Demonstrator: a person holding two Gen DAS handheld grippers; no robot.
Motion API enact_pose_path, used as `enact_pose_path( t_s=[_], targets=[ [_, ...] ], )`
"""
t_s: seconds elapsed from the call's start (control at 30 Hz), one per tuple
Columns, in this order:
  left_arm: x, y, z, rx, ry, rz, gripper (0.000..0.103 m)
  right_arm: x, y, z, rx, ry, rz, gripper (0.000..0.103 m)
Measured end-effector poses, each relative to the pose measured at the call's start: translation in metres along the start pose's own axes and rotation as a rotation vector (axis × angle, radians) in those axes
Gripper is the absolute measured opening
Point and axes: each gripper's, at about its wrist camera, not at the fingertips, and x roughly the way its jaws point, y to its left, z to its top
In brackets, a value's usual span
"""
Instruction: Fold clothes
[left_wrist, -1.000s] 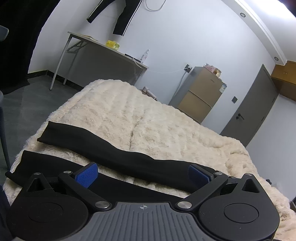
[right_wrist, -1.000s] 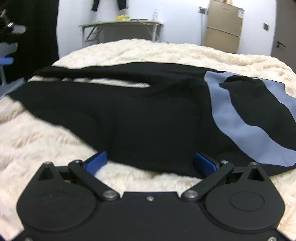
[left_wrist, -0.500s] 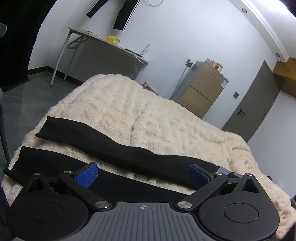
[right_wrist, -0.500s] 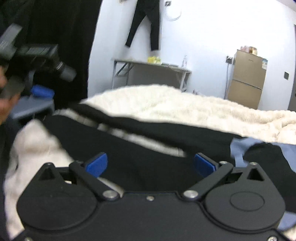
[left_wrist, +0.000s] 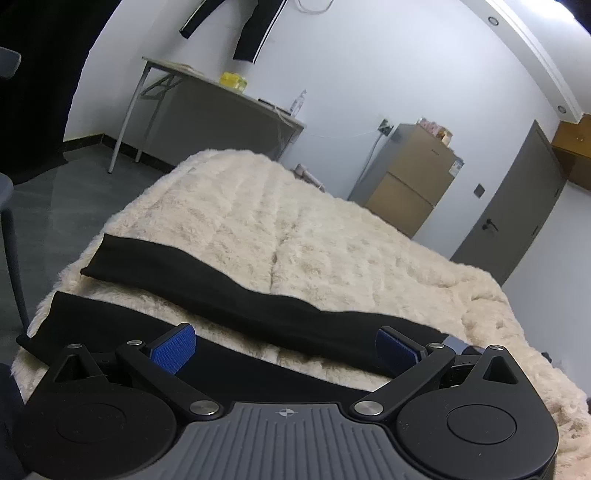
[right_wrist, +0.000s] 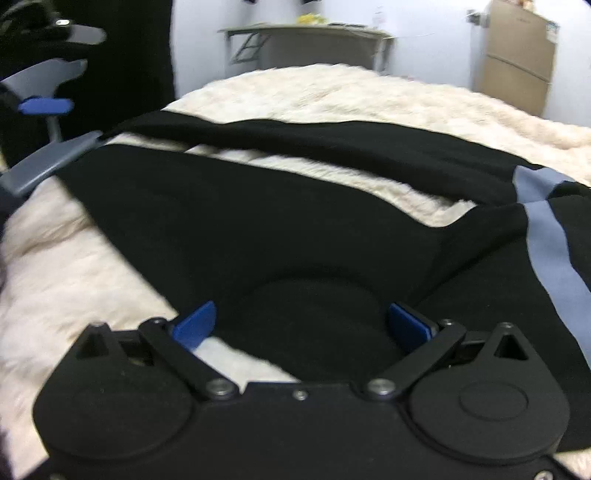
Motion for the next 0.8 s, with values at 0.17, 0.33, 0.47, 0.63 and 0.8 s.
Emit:
enact_pose_path(
  t_s=[0.17, 0.33, 0.47, 0.63, 0.8],
  targets=[
    [0.013, 0.000, 0.003, 0.021, 0.025, 0.017, 0.103, -0.026, 0.008, -0.025, -0.302, -0.277, 0.023, 0.073],
    [0.040, 0.037, 0.036, -0.035, 0.014, 0.041, 0.103, -0.006, 0.035, -0.066, -0.470, -0.342, -0.010, 0.063],
    [0.055, 0.090, 0.078, -0.050, -0.054, 0.155, 0.100, -0.003, 0.031, -0.064, -0.459, -0.342, -0.005, 0.064],
    [0.082, 0.145, 0.118, 0.006, -0.028, 0.177, 0.040, 0.001, 0.036, -0.066, -0.485, -0.364, -0.035, 0.066],
    [0.103, 0.171, 0.109, 0.005, 0.101, 0.108, 0.017, 0.002, 0.039, -0.067, -0.495, -0.368, -0.044, 0.066]
  ],
)
